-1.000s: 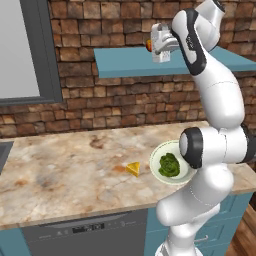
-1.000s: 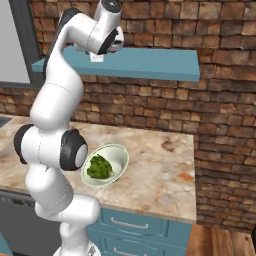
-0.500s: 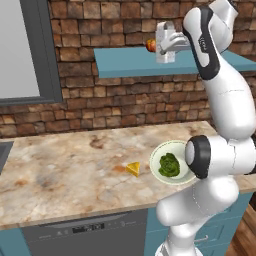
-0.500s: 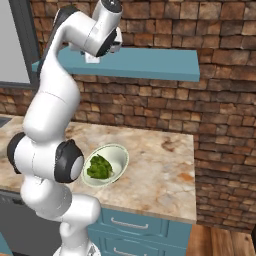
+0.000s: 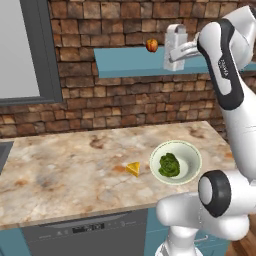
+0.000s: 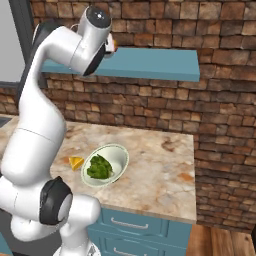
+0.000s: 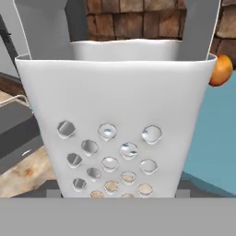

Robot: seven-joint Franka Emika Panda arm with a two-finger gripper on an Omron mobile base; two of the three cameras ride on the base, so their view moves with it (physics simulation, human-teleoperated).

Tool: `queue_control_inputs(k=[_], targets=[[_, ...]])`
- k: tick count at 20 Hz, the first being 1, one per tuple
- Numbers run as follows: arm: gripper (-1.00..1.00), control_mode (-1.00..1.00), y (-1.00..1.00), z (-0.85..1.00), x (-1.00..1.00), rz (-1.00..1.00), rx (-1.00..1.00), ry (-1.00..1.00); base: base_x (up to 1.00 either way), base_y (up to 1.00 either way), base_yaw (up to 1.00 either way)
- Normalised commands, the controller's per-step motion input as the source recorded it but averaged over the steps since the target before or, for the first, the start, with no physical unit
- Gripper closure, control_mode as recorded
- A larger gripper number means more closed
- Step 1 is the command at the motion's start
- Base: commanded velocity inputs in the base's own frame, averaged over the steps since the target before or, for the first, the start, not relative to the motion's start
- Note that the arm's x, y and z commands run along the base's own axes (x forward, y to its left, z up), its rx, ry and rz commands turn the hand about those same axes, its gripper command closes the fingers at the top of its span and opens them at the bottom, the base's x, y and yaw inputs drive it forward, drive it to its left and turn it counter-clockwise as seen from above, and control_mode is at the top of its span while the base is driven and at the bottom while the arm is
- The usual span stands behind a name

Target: Pick the cheese from the fridge and the cheese grater from the cabinet and place them next to the salad bowl.

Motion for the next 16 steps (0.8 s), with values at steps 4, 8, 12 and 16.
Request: queue_control_inputs(k=[4, 8, 12, 16], targets=[[1.0, -1.0, 0.18, -0.05, -0.67, -0.14, 0.06, 0.02, 0.0, 0.0, 0.0], [1.0, -1.0, 0.21, -0.09, -0.69, -0.08, 0.03, 0.0, 0.0, 0.0, 0.0], [1.0, -1.0, 0.22, -0.17, -0.62, -0.02, 0.01, 0.0, 0.0, 0.0, 0.0], [1.0, -1.0, 0.24, -0.23, -0.57, -0.02, 0.01, 0.0, 0.0, 0.0, 0.0]])
